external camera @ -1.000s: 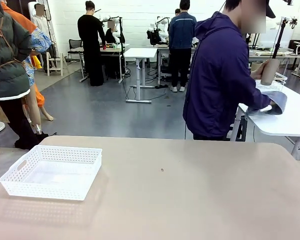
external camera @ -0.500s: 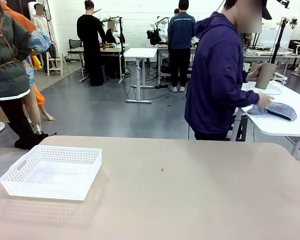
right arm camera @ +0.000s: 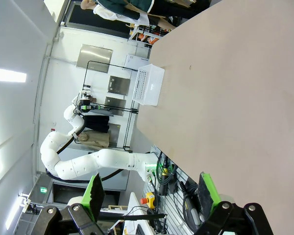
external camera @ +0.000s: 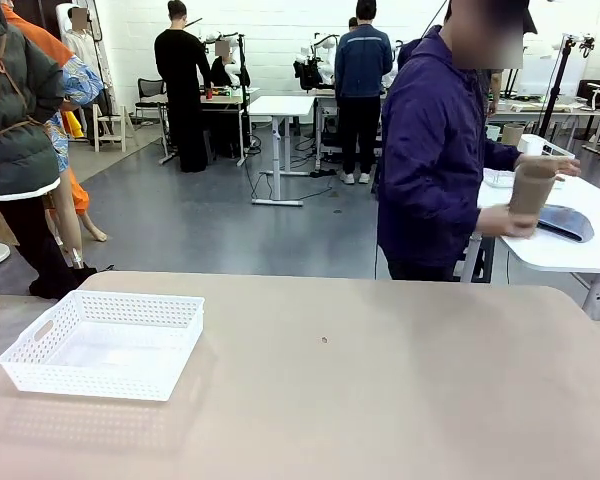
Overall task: Clean and organize the cups into the basket.
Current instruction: Pick up the Organizing basket and move it to the center of the table, then pick up the Reusable plastic cup from the right side of the table and place it inside the Organizing basket.
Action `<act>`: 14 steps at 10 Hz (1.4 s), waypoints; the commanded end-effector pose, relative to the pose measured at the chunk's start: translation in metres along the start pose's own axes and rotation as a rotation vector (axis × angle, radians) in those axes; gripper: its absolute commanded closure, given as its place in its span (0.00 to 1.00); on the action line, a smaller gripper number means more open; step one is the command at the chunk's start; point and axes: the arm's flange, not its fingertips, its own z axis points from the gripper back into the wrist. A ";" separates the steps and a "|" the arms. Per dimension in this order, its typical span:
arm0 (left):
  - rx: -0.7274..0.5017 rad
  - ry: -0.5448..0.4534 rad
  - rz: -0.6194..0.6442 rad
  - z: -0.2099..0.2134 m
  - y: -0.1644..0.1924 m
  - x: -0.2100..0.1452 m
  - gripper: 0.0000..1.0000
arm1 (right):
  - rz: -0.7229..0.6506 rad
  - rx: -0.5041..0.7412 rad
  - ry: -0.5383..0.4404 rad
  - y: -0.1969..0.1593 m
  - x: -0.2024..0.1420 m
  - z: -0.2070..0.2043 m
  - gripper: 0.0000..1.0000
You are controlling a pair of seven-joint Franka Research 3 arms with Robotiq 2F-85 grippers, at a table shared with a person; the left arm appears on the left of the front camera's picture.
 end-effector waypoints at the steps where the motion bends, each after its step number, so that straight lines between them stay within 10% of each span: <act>1: -0.004 0.000 0.001 0.001 -0.001 -0.002 0.00 | 0.000 0.000 0.002 0.000 0.001 0.002 0.00; 10: 0.000 0.000 0.000 0.000 0.000 0.000 0.00 | 0.000 0.000 0.000 0.000 0.000 0.000 0.00; 14: 0.702 0.003 -0.131 -0.020 -0.023 0.054 0.00 | 0.433 -0.155 0.045 -0.007 0.036 -0.036 0.00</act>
